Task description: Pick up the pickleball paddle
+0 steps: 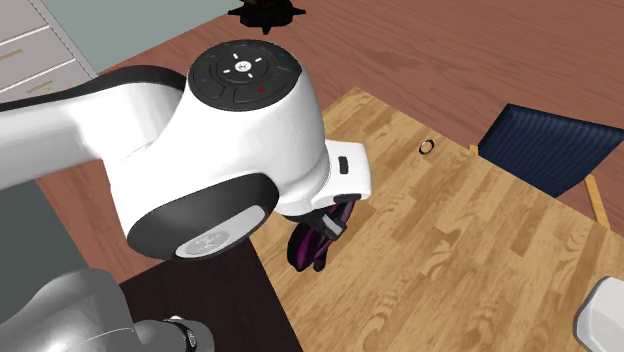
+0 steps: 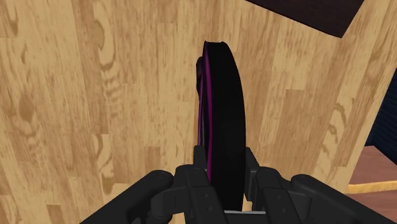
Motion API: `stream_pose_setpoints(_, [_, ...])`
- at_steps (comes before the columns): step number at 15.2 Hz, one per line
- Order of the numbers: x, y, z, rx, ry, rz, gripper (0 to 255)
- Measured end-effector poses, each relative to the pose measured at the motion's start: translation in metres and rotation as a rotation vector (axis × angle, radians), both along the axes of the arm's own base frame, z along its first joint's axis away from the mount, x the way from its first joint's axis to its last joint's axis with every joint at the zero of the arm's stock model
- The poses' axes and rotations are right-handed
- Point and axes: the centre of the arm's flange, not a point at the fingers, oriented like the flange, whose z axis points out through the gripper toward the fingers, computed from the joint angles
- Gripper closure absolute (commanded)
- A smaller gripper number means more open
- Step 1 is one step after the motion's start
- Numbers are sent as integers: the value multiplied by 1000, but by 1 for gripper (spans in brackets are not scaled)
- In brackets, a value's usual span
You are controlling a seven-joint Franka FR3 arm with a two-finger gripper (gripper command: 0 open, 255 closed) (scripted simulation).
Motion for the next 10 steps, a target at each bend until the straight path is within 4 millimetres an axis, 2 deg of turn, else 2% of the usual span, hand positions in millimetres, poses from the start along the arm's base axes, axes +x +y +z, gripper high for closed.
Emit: stream_pose_setpoints(10, [0, -1, 49, 0, 0, 0, 255])
